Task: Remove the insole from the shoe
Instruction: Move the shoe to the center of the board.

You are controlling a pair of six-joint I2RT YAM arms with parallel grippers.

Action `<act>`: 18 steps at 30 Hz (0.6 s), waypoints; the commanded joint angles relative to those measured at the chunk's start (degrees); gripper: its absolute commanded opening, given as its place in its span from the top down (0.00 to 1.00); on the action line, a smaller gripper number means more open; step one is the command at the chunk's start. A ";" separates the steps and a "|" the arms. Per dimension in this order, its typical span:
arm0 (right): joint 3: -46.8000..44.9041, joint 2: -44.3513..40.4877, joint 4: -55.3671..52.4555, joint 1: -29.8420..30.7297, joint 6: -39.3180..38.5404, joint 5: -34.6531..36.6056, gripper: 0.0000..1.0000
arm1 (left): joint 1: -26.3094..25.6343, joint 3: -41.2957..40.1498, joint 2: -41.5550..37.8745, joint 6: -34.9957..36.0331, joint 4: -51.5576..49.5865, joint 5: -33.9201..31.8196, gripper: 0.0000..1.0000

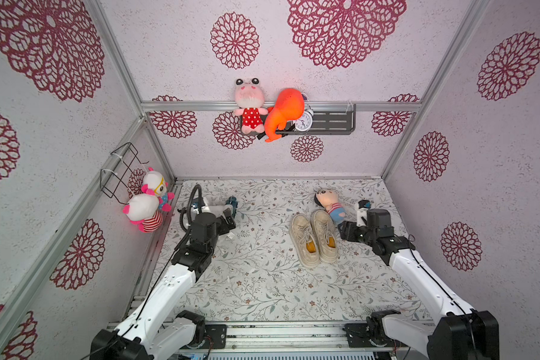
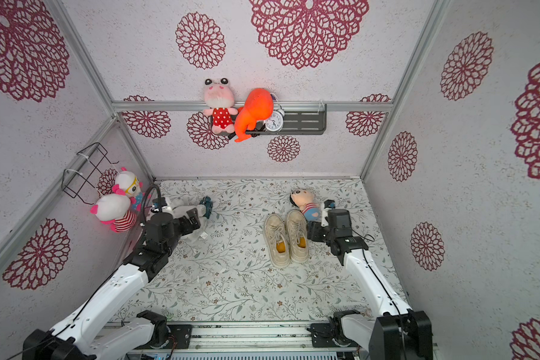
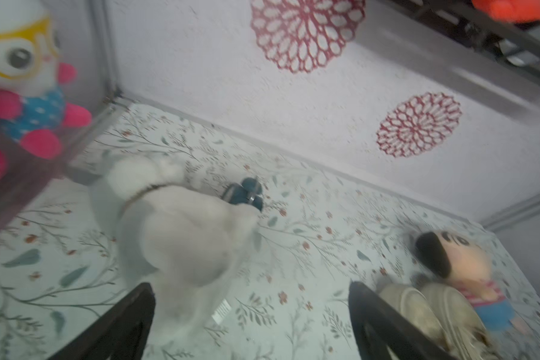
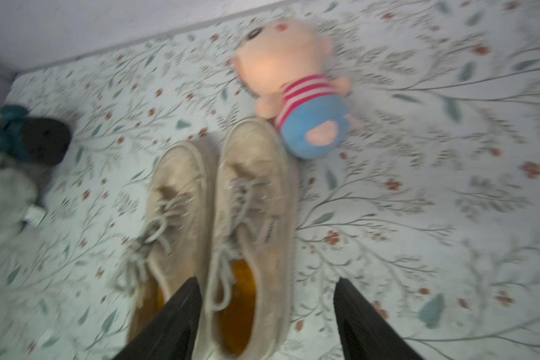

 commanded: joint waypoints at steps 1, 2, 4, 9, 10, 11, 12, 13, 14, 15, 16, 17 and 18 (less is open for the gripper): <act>0.89 0.19 -2.47 6.09 -3.44 -2.38 0.34 | -5.88 3.22 4.85 -3.98 -1.42 2.65 0.01; -0.23 0.32 -0.58 7.35 -3.73 -2.03 0.37 | -7.43 3.68 6.65 -3.79 -1.10 3.15 0.02; -1.86 0.68 2.35 9.02 -4.17 -0.57 0.40 | -10.56 3.22 9.52 -2.78 1.87 3.16 0.02; -1.39 4.06 6.47 10.74 -5.70 -0.14 0.44 | -14.66 1.91 14.93 0.24 11.19 9.66 0.05; -0.92 5.27 6.70 10.86 -6.01 -0.72 0.44 | -15.10 2.44 16.14 0.66 11.53 11.03 0.05; -0.44 6.71 6.65 10.95 -6.43 -0.91 0.45 | -15.43 2.92 17.37 1.00 11.86 12.06 0.05; -0.02 7.97 6.36 11.23 -6.75 -0.62 0.47 | -15.60 3.20 18.27 1.12 12.40 12.92 0.05; 0.59 9.55 5.93 11.43 -6.90 0.04 0.49 | -15.71 3.28 19.16 1.15 13.25 13.86 0.05; 1.24 10.93 5.59 11.65 -7.02 0.79 0.51 | -15.71 3.31 20.03 1.05 14.03 14.31 0.05; 1.81 12.01 5.21 11.76 -6.81 1.75 0.53 | -15.83 3.39 20.70 0.96 14.54 14.43 0.05; 2.33 13.07 4.90 11.86 -6.29 2.77 0.54 | -15.76 3.48 21.37 1.04 14.60 13.99 0.05; 2.55 13.88 5.10 11.97 -6.03 3.10 0.55 | -15.77 3.61 22.02 1.48 14.62 12.95 0.05; 2.56 14.47 5.72 12.11 -5.71 3.29 0.56 | -15.66 3.66 22.37 1.86 14.63 12.19 0.05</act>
